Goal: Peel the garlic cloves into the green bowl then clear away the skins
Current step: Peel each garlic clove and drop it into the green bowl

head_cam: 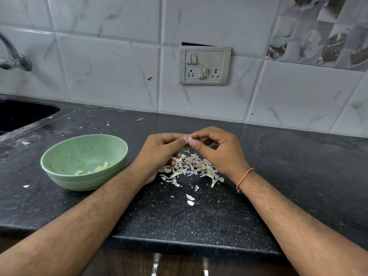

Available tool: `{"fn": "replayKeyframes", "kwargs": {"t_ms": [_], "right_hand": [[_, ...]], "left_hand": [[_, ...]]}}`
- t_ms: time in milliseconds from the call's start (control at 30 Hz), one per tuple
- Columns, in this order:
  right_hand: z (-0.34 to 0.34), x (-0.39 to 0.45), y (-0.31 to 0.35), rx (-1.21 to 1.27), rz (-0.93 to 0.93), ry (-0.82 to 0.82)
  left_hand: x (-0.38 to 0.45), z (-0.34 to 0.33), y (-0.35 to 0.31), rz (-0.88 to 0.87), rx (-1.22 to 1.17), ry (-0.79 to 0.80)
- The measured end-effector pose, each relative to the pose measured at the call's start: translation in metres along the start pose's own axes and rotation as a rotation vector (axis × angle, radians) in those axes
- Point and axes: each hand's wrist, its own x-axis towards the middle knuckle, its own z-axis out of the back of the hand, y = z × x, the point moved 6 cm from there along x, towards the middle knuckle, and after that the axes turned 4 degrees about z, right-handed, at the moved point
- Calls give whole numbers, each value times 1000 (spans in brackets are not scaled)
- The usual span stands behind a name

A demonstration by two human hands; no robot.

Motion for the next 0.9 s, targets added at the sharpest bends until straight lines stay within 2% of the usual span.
{"fn": "replayKeyframes", "kwargs": {"t_ms": [133,633,900], "right_hand": [[1,0,-6,-6,-55,-14],[-2,0,-6,103,-125,19],[0,2,-11,90,-141,-9]], "left_hand": [[1,4,-2,-9,36,-67],[-2,-7,-5,-59,107,46],[0,-6,-5,-61,147,48]]}}
